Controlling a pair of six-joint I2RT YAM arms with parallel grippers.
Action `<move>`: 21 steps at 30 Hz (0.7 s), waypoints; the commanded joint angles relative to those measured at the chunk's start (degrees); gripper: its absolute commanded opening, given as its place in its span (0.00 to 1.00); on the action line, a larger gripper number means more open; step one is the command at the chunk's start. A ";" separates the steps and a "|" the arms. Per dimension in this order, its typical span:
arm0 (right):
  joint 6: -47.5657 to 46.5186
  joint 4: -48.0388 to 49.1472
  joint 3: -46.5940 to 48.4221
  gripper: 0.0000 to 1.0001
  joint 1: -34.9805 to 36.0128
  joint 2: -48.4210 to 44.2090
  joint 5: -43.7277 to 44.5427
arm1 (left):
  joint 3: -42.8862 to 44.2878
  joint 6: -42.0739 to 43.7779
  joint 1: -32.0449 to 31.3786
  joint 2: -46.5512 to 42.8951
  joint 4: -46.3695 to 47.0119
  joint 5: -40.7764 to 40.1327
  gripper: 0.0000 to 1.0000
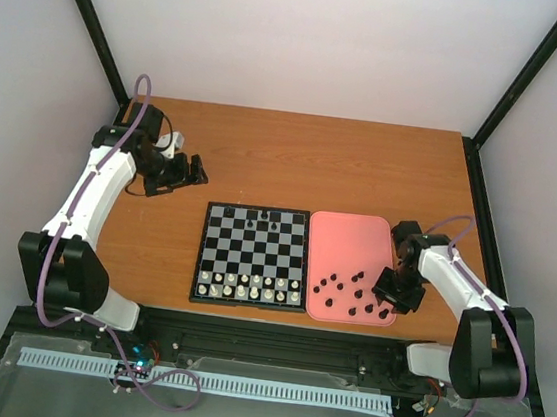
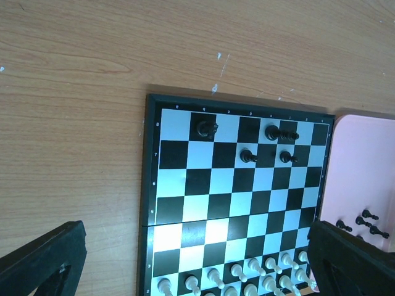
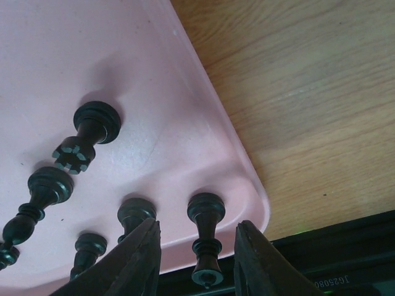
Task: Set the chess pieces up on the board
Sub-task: Pick up the chess piece from the storage box.
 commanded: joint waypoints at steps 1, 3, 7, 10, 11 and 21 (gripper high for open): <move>3.84 -0.26 -0.16 0.35 -0.63 -2.68 0.91 | 0.65 -0.43 -0.16 0.50 0.66 0.45 1.00; 3.65 -1.20 0.20 0.36 -0.68 -2.29 0.73 | 0.49 -0.51 -0.18 0.72 0.83 0.79 1.00; 4.06 -1.90 -0.48 0.36 -0.62 -2.64 -0.11 | 0.18 -0.61 -0.18 0.68 1.11 1.12 1.00; 5.04 -2.30 -0.59 0.36 -0.65 -3.74 -0.93 | 0.04 -0.68 -0.17 0.40 1.17 1.07 1.00; 5.18 -2.42 -0.47 0.36 -0.63 -3.78 -1.04 | -0.02 -0.66 -0.16 0.41 1.19 1.02 1.00; 5.18 -1.59 -0.48 0.34 -0.62 -0.91 -2.73 | -0.41 -0.46 -0.20 -0.01 1.21 0.25 1.00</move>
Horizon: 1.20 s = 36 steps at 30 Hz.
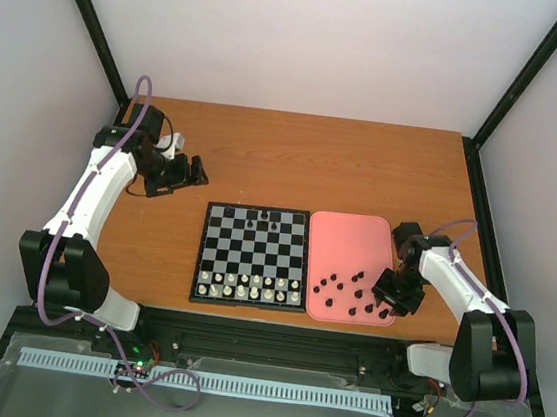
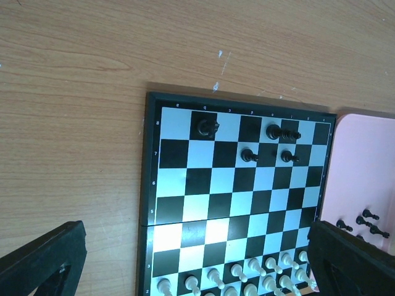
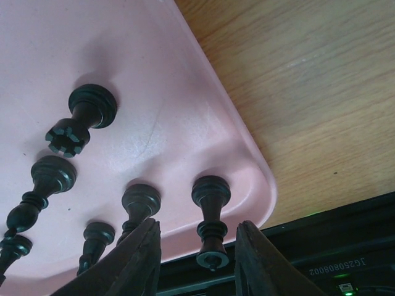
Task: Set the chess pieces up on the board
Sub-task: Pick up the chess piece from the storage box.
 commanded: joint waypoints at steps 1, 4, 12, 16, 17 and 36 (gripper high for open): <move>1.55 0.07 -0.26 0.34 -0.42 0.18 -0.57 | -0.05 -0.34 -0.16 -0.44 0.95 0.07 1.00; 1.73 0.08 -0.53 0.28 -0.41 0.19 -0.26 | -0.19 -0.35 -0.20 -0.56 0.95 0.07 1.00; 2.45 0.76 -2.63 0.28 -0.40 -0.70 -1.29 | -0.28 -0.52 -0.18 -0.26 1.29 0.70 1.00; 2.91 0.65 -2.56 0.26 -0.46 -1.13 -0.73 | -0.64 -0.61 -0.16 -0.25 1.47 0.96 1.00; 2.94 0.65 -2.63 0.22 -0.45 -1.18 -0.91 | -0.67 -0.61 -0.16 -0.29 1.48 0.91 1.00; -0.20 -9.67 18.55 0.03 -0.25 -0.90 5.62 | 0.73 -0.44 -0.21 -0.43 0.95 0.81 1.00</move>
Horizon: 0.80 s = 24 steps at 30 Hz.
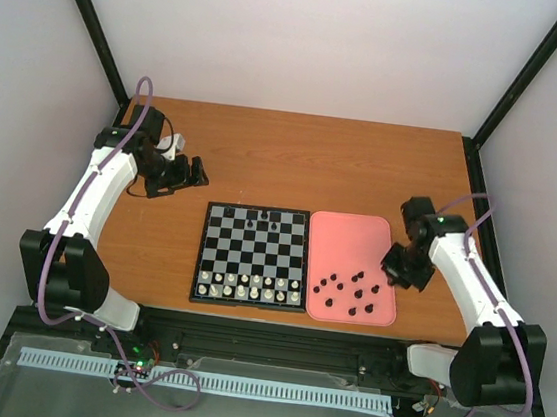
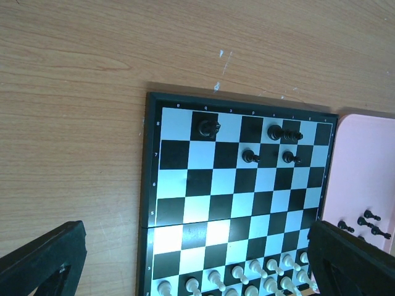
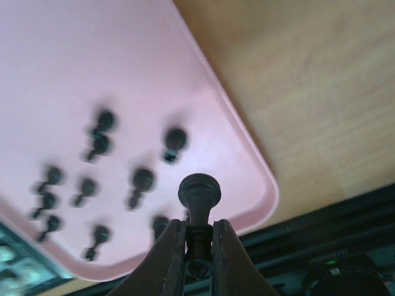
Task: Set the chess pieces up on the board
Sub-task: Pick up the chess piece from the storage box, then place the chess piece on the chessboard.
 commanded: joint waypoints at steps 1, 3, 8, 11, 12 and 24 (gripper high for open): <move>-2.97 -4.62 11.94 0.03 -0.06 1.60 2.95 | 1.57 -0.41 -0.20 -0.49 0.10 0.67 1.00; -4.35 -4.60 17.92 0.03 0.80 4.83 2.87 | 1.51 -0.41 -0.20 -0.71 0.01 0.46 1.00; -8.31 -4.75 38.17 0.03 9.42 18.81 4.97 | 1.18 -0.34 -0.18 -1.50 -0.27 -0.13 1.00; -11.24 -8.48 55.69 0.03 15.67 30.84 6.31 | 1.52 -0.24 -0.24 -1.55 -0.90 -0.90 1.00; -11.82 -9.86 62.00 0.03 17.34 34.95 6.36 | 1.72 -0.20 -0.17 -1.61 -1.16 -1.19 1.00; -19.91 -5.53 90.04 0.03 30.31 60.22 -6.10 | -0.42 -0.37 -0.22 -3.24 -2.52 -5.22 1.00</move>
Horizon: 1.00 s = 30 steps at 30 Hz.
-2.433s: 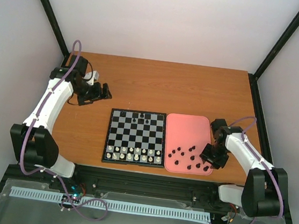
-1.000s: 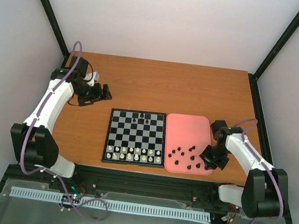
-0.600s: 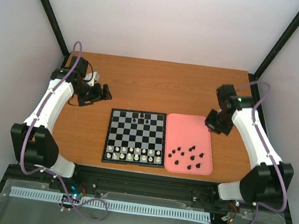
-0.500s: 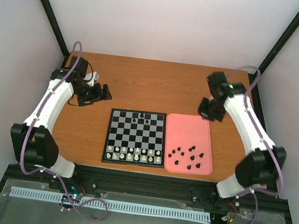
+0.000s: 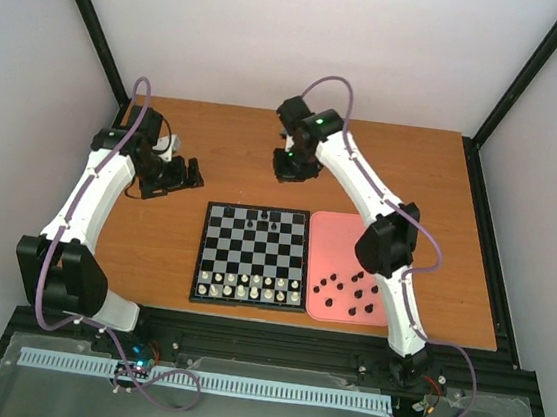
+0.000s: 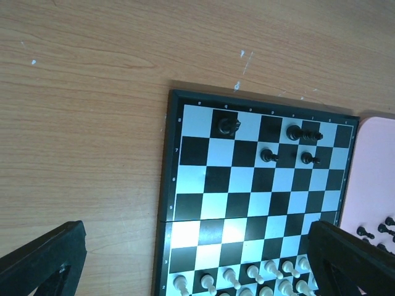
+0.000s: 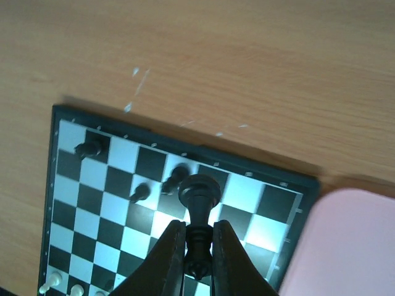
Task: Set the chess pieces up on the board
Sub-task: Place the chess piece on the chessboard.
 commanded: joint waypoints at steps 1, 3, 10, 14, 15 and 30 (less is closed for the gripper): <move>-5.15 3.82 1.64 0.03 3.87 2.14 -4.98 | -0.92 -0.48 -0.19 -2.12 -0.76 -1.92 1.00; -5.78 5.55 1.64 0.03 4.89 3.58 -5.68 | -1.09 -0.66 -0.16 -2.47 -0.61 -1.80 1.00; -6.46 8.12 3.17 0.03 7.03 9.09 -7.08 | -1.27 -0.98 -0.18 -2.81 -0.59 -1.55 1.00; -6.99 7.94 4.34 0.04 7.88 11.92 -5.92 | -1.99 -1.18 -0.18 -3.25 -0.34 -1.92 1.00; -7.07 7.84 4.74 0.04 8.05 12.29 -5.54 | -2.17 -1.17 -0.23 -3.25 -0.35 -1.92 1.00; -12.12 1.07 8.72 0.10 9.40 15.79 2.36 | -3.16 -1.20 -0.20 -2.69 0.10 -1.32 1.00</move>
